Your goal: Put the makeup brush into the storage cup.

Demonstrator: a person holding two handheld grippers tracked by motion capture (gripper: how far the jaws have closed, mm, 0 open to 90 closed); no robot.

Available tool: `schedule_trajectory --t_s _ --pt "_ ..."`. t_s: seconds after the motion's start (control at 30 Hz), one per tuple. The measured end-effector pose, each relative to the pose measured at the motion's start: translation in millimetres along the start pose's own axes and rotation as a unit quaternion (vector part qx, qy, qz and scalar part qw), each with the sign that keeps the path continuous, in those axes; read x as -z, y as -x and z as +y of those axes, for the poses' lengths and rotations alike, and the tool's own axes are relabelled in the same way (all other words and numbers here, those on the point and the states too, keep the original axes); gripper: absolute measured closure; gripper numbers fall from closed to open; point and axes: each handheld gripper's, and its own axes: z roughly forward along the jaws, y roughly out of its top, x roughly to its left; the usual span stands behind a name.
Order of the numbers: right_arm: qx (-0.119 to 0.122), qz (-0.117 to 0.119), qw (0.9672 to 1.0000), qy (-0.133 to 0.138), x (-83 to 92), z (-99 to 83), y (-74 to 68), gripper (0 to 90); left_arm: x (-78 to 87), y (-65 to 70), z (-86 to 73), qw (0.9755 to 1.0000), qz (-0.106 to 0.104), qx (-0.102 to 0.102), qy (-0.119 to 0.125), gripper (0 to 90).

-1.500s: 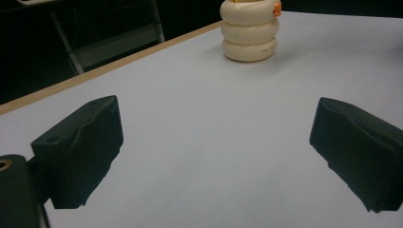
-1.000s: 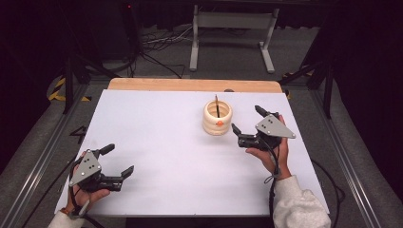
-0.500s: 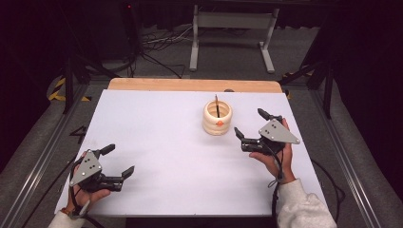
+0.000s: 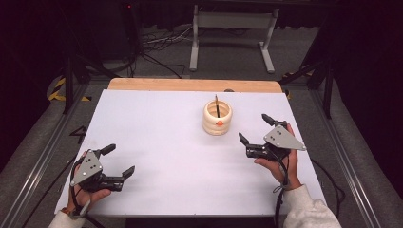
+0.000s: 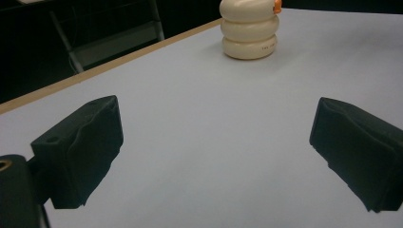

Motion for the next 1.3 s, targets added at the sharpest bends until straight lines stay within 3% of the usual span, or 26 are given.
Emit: schedule_trajectory --t_s 0.37,0.97,1.3 --pt "0.001 0.008 1.0000 -0.006 12.3 -6.9 -2.6 7.1 0.6 0.4 0.6 1.0000 0.001 -0.002 -0.002 4.5" --pt "0.014 0.000 0.9997 -0.020 29.6 -19.8 -4.7 7.0 0.0 3.3 1.1 1.0000 -0.002 -0.008 -0.003 4.5" --pt "0.016 0.011 0.9992 -0.034 34.0 -33.4 -3.3 6.6 -0.2 3.6 0.9 0.9999 -0.003 -0.010 -0.006 4.5"
